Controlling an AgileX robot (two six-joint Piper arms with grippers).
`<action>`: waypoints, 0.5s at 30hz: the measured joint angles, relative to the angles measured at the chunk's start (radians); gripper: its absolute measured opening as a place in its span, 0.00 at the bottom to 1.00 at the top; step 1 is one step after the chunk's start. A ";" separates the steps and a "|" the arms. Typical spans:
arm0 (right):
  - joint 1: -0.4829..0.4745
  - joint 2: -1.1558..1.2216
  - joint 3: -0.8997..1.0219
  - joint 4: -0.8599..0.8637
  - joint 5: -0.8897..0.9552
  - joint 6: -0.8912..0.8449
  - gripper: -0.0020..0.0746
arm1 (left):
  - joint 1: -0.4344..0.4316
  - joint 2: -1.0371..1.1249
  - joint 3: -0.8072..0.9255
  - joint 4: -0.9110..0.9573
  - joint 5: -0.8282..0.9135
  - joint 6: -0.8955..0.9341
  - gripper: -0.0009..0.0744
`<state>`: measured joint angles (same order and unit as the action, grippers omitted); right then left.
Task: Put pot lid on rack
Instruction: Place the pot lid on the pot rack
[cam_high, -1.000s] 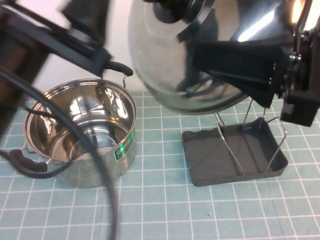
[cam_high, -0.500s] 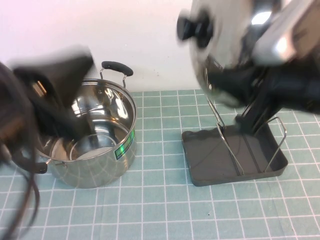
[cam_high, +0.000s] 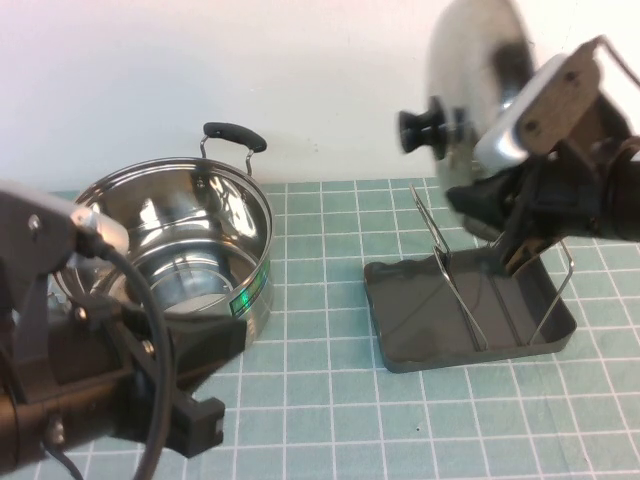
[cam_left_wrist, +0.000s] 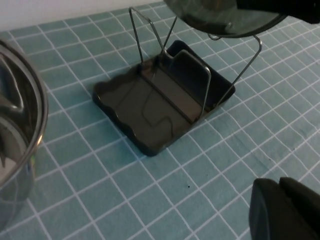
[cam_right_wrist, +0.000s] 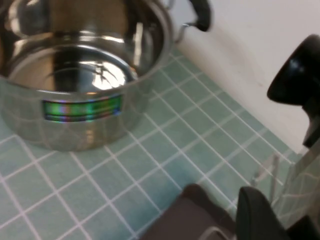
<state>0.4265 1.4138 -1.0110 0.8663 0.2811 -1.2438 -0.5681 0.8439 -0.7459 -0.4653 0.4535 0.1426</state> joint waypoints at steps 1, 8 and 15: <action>-0.014 0.002 0.000 0.000 0.000 0.015 0.25 | 0.000 0.000 0.013 -0.011 -0.009 0.000 0.01; -0.037 0.081 0.000 -0.004 0.073 0.027 0.25 | 0.000 0.000 0.090 -0.109 -0.081 0.000 0.01; -0.037 0.170 0.000 -0.039 0.086 0.021 0.25 | 0.000 0.000 0.100 -0.154 -0.104 0.032 0.01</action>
<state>0.3895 1.5840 -1.0110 0.8270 0.3674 -1.2228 -0.5681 0.8439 -0.6456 -0.6193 0.3496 0.1748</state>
